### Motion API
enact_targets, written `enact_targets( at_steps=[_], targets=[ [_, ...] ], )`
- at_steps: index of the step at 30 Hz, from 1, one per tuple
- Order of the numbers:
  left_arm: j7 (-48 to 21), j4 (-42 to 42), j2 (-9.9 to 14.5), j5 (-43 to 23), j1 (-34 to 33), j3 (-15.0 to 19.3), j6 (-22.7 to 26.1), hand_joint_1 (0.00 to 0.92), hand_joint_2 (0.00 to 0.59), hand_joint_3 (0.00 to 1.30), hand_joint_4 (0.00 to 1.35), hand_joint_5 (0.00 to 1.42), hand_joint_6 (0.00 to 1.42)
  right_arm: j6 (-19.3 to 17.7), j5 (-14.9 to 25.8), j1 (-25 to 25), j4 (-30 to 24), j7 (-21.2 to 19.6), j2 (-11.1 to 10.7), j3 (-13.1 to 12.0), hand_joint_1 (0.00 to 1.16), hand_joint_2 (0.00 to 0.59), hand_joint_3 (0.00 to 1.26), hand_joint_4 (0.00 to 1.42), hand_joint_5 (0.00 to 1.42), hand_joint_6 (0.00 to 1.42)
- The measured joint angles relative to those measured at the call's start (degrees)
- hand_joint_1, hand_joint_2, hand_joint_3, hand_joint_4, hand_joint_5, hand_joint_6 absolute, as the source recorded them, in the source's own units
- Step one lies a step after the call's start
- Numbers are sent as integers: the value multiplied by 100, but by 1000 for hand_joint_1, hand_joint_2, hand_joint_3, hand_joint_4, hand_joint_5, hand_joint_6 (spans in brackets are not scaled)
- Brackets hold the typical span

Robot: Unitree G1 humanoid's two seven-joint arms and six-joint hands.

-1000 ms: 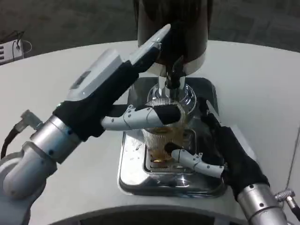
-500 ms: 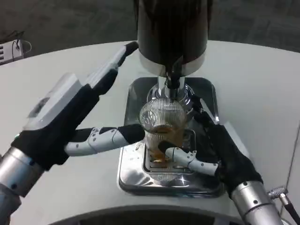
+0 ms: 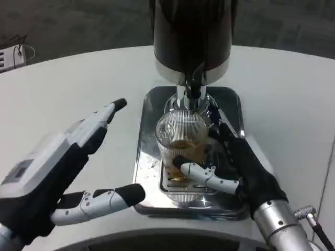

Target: Grasp the cup under the faucet to collect the drink, then remove the cup.

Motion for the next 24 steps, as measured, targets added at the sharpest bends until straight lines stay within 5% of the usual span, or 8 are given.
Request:
enact_targets(
  at_steps=[9,24],
  targets=[
    [-3,-204,3,1,778,179,114,0,35,0,0,0,0,-174,5,-280,438,-62,33,11,797,200,0,0,97,95],
    [-162,-286,56,31,1016,46,270,0,37,0,0,0,3,-558,2,-608,1166,-453,265,15,820,192,0,0,91,96]
  ],
)
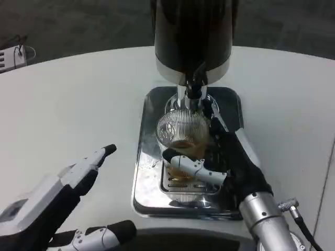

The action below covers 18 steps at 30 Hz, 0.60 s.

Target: Grasp the cup under the faucet to collect the drink, then remove the cup.

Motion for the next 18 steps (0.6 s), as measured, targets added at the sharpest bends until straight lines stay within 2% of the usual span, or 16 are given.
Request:
enact_targets(
  at_steps=[7,18],
  targets=[
    [-79,-54,31,-6,75,4,105,0,35,0,0,0,6,-200,-38,-154,334,-213,69,8,831,195,0,0,106,96],
    [-208,-77,84,-17,67,0,300,0,34,0,0,0,7,-314,-216,-247,601,-678,233,85,861,194,24,61,192,155]
  ],
)
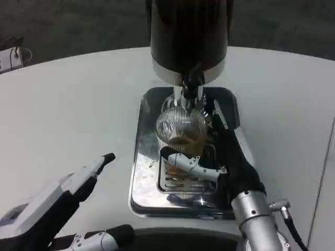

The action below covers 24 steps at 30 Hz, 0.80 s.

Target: Grasp the cup under the faucet to collect the drink, then remove the cup.

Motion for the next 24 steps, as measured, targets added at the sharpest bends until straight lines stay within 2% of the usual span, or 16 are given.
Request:
enact_targets(
  at_steps=[11,16,22,24],
  targets=[
    [-70,-3,18,-5,-60,-47,177,0,35,0,0,0,17,-127,2,-155,334,-306,230,19,870,200,110,158,289,250],
    [-89,0,28,-16,-72,-75,232,0,31,0,0,0,20,-154,-42,-189,418,-494,416,118,886,204,170,219,346,303],
    [-103,107,62,-27,-76,-86,236,0,30,0,0,0,22,-237,-118,-190,530,-728,514,164,908,205,226,270,407,397],
    [-103,152,63,-29,-74,-85,236,0,30,0,0,0,22,-287,-123,-193,580,-787,516,168,920,208,260,319,448,479]
  ],
)
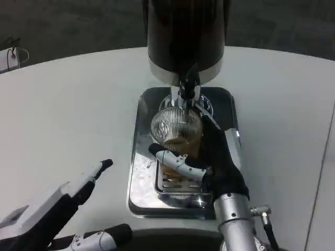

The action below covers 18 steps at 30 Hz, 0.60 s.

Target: Grasp the cup under the faucet to collect the drink, then remove the cup.

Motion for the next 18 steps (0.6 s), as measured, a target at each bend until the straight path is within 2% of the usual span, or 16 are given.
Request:
enact_targets(
  at_steps=[4,8,11,18],
  targets=[
    [-1,44,6,-10,0,0,-9,0,30,4,0,0,23,-56,-19,-1,55,-105,5,51,955,215,354,425,562,645],
    [-28,66,11,-34,0,-1,-28,0,29,6,0,0,25,-68,-116,0,98,-302,9,136,1014,221,522,624,749,911],
    [-32,78,14,-54,1,0,-36,0,29,7,0,0,25,-67,-206,6,107,-528,12,173,1020,222,621,752,866,1047],
    [-32,143,36,-93,-1,-1,-50,0,29,18,0,0,38,-61,-318,76,81,-991,23,202,1005,219,787,959,1062,1229]
  ],
)
